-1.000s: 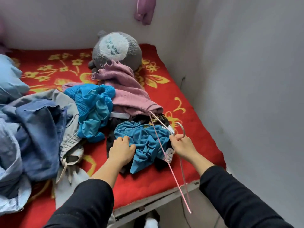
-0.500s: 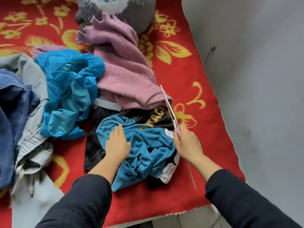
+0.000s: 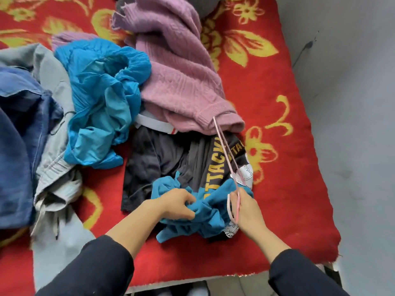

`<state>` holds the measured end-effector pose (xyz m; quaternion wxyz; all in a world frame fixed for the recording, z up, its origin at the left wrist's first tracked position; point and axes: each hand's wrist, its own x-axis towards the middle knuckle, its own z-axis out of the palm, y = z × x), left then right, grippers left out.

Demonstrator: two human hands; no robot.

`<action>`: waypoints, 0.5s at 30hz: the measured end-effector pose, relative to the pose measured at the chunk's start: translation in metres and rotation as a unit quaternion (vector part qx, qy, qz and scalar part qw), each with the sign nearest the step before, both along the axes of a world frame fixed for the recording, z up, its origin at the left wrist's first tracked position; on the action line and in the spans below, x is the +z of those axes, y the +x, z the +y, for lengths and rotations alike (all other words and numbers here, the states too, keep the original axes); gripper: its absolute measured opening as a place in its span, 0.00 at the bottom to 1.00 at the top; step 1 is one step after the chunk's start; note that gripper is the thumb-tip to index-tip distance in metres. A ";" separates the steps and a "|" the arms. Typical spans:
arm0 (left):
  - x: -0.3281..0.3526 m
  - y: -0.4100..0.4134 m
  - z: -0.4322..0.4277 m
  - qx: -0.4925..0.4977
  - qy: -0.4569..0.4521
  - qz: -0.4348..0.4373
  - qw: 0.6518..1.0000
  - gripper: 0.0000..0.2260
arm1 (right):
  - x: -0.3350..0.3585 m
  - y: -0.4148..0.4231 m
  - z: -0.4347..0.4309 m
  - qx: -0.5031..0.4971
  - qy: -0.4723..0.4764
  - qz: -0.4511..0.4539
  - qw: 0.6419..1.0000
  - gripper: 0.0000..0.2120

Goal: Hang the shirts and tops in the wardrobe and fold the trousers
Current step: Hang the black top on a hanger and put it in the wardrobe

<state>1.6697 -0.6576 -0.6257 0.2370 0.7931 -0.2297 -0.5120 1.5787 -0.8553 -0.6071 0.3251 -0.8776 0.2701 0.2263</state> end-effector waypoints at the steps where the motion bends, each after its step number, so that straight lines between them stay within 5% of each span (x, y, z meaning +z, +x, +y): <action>1: 0.005 -0.008 0.002 -0.015 -0.005 0.038 0.999 0.14 | 0.001 -0.002 0.005 -0.009 0.008 0.010 1.000 0.16; 4: 0.005 -0.017 0.016 -0.002 0.003 0.132 0.991 0.03 | 0.007 -0.006 0.016 -0.025 0.023 0.021 0.999 0.16; 6: -0.003 -0.008 0.023 0.146 0.002 0.039 0.988 0.10 | 0.007 -0.007 0.019 -0.024 0.019 0.018 0.999 0.17; 9: -0.013 0.015 0.026 0.356 0.059 -0.148 0.921 0.12 | 0.005 -0.006 0.021 -0.029 0.019 0.011 0.999 0.17; 11: -0.023 0.021 0.025 0.353 0.116 -0.098 0.923 0.18 | 0.007 -0.002 0.023 -0.039 0.015 -0.003 0.999 0.17; 15: -0.035 -0.002 0.021 0.343 0.063 0.022 0.937 0.06 | 0.017 0.012 0.027 -0.090 0.044 -0.040 0.994 0.18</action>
